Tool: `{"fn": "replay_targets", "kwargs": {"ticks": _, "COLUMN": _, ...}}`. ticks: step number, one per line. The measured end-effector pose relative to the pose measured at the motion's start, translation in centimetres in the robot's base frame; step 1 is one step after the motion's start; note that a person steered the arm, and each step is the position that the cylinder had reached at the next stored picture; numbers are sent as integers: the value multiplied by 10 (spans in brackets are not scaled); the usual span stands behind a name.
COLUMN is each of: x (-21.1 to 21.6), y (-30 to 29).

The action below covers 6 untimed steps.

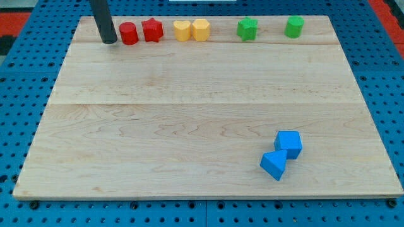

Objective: Point your arm at the blue cube

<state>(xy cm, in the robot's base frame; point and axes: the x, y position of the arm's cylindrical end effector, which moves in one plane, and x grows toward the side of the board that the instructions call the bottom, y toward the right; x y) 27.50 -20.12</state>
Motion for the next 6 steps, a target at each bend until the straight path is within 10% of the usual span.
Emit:
{"fn": "replay_targets", "kwargs": {"ticks": 1, "x": 60, "y": 16}}
{"fn": "replay_targets", "kwargs": {"ticks": 4, "x": 183, "y": 339}}
{"fn": "replay_targets", "kwargs": {"ticks": 6, "x": 269, "y": 384}}
